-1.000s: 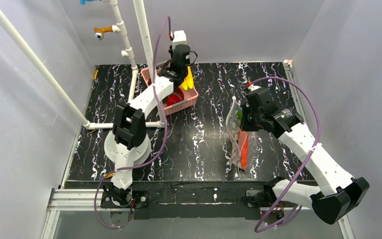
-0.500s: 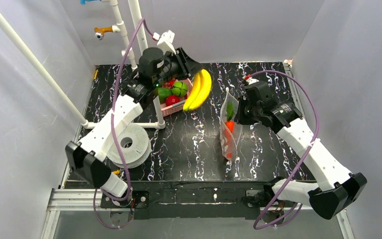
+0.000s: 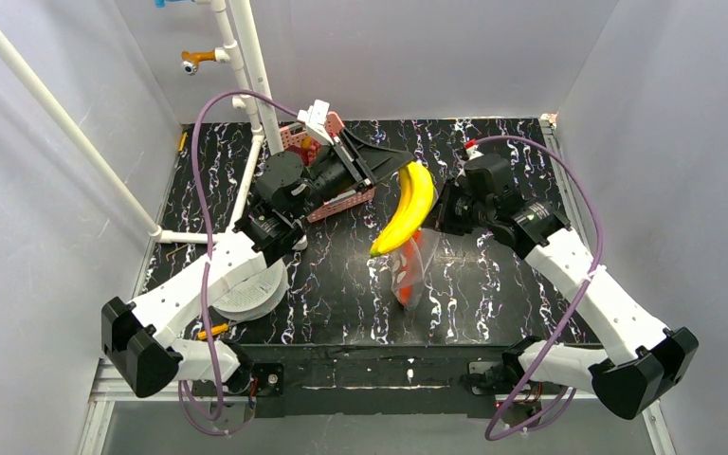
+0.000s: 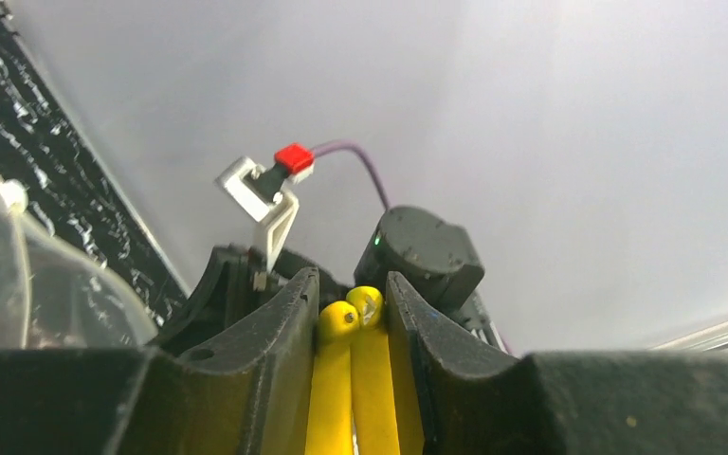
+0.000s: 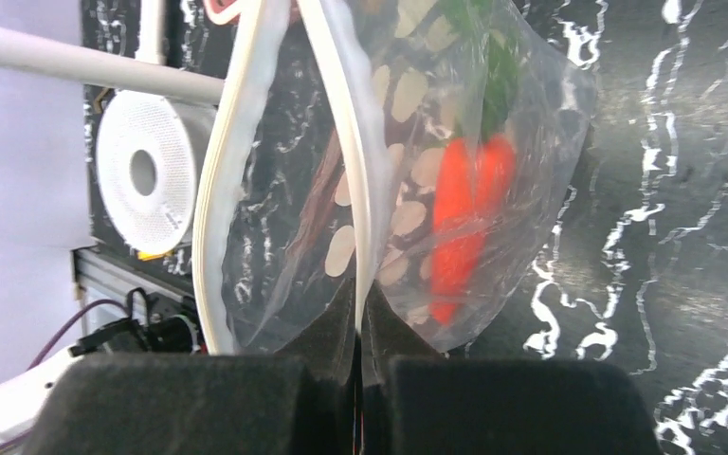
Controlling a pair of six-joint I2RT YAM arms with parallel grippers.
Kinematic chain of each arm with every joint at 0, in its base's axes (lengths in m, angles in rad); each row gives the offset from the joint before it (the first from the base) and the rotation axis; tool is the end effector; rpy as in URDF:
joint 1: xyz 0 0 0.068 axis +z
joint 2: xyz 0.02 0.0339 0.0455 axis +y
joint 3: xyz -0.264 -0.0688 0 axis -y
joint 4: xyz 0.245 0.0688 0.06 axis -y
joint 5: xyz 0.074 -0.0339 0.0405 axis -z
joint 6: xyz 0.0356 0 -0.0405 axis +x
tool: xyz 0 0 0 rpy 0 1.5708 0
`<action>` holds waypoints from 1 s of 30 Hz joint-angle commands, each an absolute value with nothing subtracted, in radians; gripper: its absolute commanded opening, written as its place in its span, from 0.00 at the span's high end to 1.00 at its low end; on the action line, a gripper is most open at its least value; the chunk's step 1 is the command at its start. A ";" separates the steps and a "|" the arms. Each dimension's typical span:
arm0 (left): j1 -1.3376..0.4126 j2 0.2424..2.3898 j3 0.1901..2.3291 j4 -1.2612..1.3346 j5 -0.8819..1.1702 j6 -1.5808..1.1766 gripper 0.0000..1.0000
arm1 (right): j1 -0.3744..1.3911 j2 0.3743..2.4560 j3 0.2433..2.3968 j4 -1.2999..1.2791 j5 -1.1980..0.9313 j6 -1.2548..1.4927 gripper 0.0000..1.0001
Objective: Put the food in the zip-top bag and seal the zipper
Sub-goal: Place the fake fruit in the zipper food storage bag.
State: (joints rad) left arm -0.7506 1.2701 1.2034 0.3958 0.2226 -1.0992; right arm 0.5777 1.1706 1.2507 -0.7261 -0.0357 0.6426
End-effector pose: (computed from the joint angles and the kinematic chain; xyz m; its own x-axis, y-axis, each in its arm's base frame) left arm 0.2090 -0.2057 0.4443 -0.6214 -0.6086 -0.4935 0.5822 0.0629 -0.8106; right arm 0.2038 0.1343 0.3701 -0.7451 0.2292 -0.6264 -0.1538 0.8548 0.4957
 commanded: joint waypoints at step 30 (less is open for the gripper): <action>-0.859 1.445 1.036 1.335 -0.060 -0.801 1.00 | 0.595 1.083 1.118 -0.398 -0.482 0.847 0.99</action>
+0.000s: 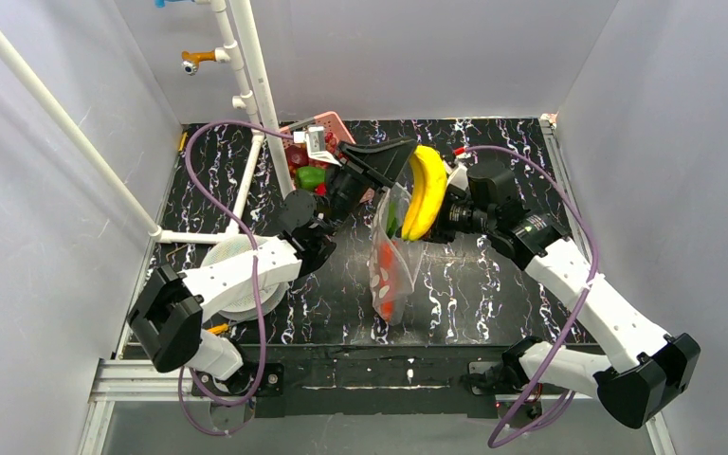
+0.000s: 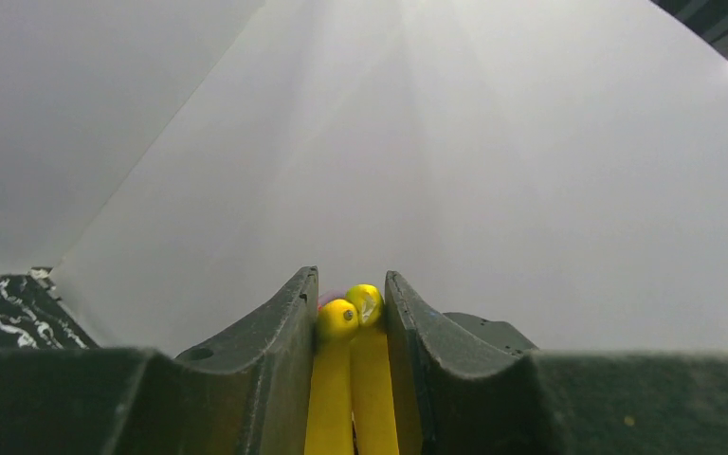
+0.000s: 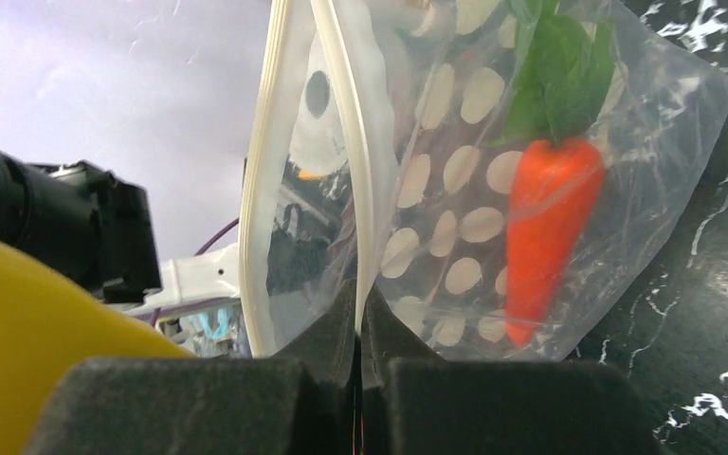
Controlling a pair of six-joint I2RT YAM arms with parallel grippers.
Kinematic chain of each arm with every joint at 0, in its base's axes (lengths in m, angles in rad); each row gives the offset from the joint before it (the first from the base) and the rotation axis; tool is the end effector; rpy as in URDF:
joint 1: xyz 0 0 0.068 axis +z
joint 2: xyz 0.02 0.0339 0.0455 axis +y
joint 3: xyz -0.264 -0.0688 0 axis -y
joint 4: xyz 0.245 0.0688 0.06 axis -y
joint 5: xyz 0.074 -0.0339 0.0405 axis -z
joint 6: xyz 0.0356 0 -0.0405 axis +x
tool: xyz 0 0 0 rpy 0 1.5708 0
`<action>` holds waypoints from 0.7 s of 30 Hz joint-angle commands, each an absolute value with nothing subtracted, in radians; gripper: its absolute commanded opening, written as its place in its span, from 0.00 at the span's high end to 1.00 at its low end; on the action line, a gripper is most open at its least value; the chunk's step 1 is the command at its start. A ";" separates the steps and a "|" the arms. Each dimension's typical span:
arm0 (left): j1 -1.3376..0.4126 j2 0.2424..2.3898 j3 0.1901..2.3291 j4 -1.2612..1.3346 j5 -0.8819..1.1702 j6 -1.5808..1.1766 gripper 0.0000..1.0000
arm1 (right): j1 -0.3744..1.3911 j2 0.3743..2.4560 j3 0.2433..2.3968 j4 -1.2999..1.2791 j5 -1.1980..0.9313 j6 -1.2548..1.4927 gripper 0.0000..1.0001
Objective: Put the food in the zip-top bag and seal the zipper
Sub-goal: Place the fake fruit in the zipper food storage bag.
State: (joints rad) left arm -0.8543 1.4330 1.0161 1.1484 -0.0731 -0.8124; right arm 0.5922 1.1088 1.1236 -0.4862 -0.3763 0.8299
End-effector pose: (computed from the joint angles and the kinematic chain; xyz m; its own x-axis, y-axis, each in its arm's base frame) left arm 0.2079 -0.2347 0.4038 -0.2183 -0.8517 -0.4764 0.8112 0.1130 -0.5738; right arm 0.1934 0.1458 0.3648 -0.8378 0.2634 -0.4782 -0.2557 0.5845 0.7700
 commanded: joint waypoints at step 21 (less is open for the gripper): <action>-0.858 1.356 0.868 1.446 -0.016 -0.723 1.00 | 0.576 1.004 1.118 -0.428 -0.498 0.886 0.99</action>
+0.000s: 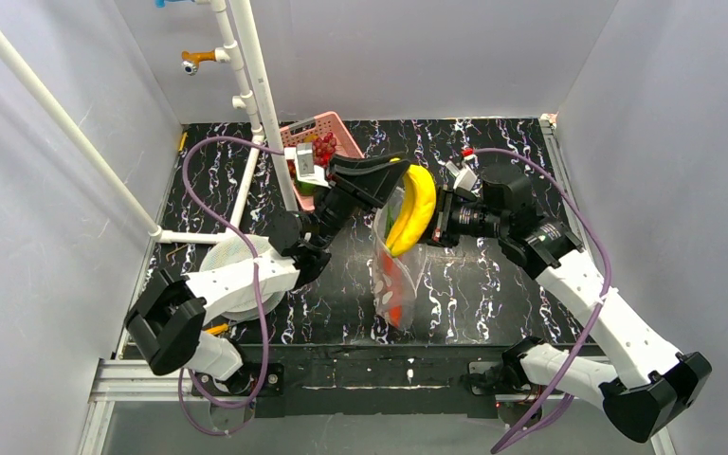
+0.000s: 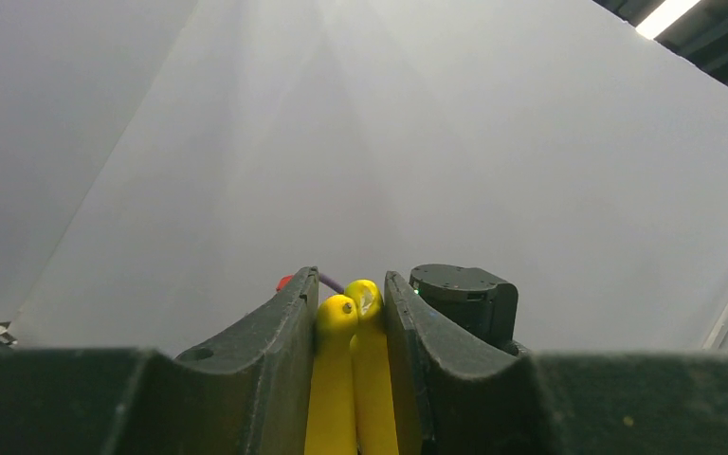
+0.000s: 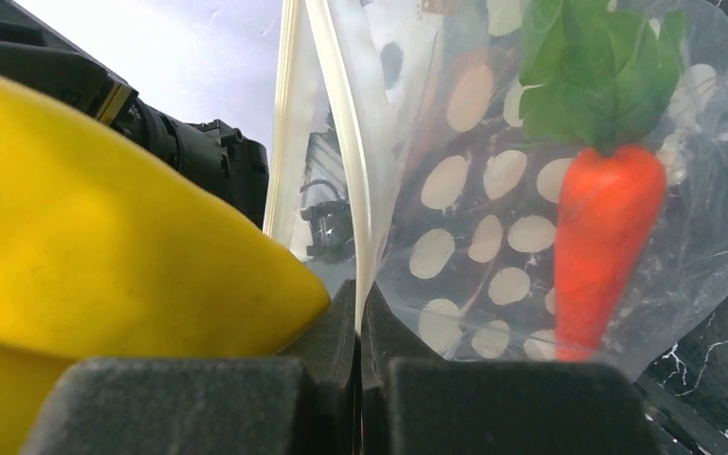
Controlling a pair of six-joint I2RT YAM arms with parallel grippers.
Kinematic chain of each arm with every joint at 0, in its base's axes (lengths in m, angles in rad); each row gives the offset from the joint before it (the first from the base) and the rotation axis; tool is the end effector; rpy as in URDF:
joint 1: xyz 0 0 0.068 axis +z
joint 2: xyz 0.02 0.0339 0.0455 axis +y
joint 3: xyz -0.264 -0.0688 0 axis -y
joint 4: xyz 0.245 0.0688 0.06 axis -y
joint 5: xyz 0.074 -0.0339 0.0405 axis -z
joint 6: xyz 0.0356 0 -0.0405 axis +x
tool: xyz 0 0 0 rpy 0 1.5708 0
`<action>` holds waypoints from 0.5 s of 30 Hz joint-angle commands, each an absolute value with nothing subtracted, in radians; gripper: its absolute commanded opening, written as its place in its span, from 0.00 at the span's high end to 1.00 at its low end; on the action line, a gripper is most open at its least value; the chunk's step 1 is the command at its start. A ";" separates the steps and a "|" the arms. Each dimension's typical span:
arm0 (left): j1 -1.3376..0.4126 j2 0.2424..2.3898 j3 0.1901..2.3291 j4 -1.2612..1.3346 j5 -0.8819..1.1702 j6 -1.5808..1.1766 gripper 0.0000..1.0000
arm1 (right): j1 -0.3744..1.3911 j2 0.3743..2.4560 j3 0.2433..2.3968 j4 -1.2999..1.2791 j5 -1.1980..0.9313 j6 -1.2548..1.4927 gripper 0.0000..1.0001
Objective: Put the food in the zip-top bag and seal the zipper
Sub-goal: Place the fake fruit in the zipper food storage bag.
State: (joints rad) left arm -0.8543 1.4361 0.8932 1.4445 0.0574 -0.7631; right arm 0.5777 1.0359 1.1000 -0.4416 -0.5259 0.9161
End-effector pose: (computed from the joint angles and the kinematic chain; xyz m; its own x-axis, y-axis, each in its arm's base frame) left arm 0.1911 -0.2225 0.3858 -0.1643 -0.8621 -0.4794 0.9170 0.0457 -0.3963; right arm 0.1775 0.1370 0.3776 -0.8728 0.2500 -0.4193 -0.2807 0.4457 0.8501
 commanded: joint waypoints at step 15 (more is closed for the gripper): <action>-0.871 1.129 0.873 0.809 -0.508 -0.609 1.00 | 0.609 1.059 1.166 -0.404 -0.493 0.896 0.99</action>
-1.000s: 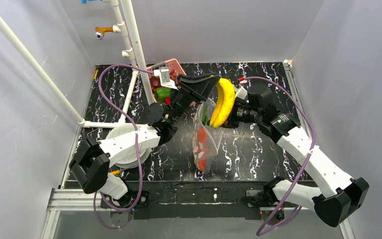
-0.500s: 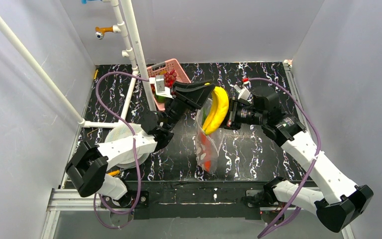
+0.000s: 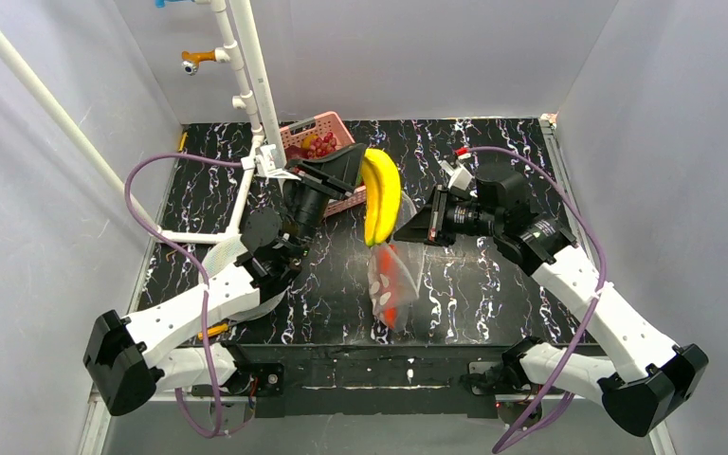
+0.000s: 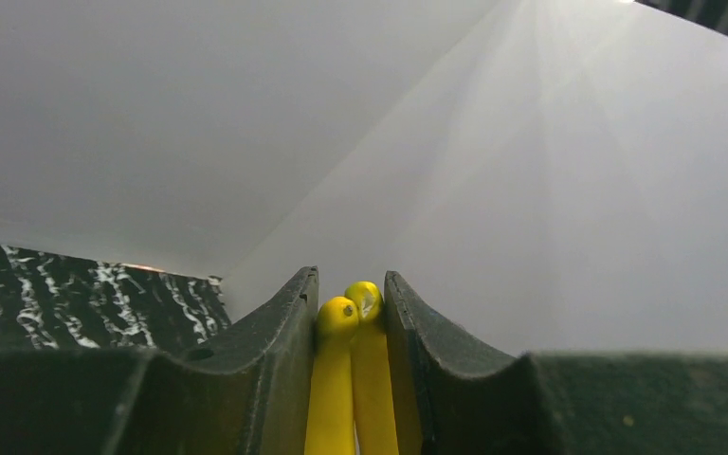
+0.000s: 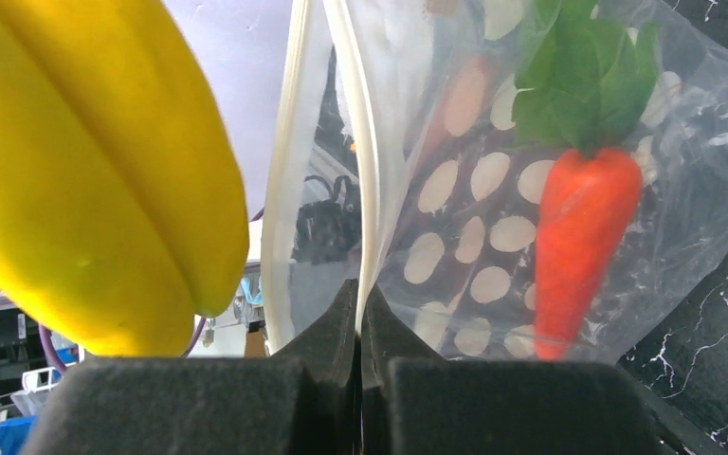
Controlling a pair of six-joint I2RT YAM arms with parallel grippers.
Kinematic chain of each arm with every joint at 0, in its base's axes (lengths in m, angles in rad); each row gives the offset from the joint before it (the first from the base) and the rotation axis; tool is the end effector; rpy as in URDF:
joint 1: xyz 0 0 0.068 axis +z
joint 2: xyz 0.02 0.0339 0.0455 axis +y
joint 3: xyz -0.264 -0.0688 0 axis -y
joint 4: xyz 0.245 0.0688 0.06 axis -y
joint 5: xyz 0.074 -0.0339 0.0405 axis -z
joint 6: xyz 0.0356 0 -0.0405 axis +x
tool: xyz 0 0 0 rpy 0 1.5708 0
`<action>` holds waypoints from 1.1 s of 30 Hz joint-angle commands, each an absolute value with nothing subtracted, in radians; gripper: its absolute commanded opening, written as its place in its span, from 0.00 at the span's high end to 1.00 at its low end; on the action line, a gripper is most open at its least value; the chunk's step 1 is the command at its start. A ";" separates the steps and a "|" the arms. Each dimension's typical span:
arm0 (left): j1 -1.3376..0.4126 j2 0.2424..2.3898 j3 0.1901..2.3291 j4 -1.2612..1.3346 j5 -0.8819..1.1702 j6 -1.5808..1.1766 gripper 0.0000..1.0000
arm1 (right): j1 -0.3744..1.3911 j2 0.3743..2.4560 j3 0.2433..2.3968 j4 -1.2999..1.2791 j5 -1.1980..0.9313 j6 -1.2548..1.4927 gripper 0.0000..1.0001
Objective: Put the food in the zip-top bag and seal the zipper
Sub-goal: Place the fake fruit in the zipper food storage bag.
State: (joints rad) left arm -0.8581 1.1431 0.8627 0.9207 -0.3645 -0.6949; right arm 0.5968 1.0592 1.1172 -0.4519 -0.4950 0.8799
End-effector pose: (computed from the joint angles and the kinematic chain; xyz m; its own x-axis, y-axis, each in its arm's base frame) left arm 0.1721 -0.1798 0.4077 -0.0329 -0.8769 -0.4796 0.6495 0.3460 -0.6771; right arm 0.1800 0.1428 0.3774 -0.8630 0.2335 -0.4479 -0.3017 0.4729 0.8278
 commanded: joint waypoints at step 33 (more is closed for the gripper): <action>-0.912 1.362 1.036 1.475 0.135 -0.560 1.00 | 0.612 1.118 1.257 -0.425 -0.773 0.868 0.99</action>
State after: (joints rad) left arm -0.9180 1.3487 1.0107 1.2751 0.0292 -0.5877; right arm 0.6086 1.1637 1.2156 -0.4877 -0.6899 0.8371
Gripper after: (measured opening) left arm 0.281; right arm 0.023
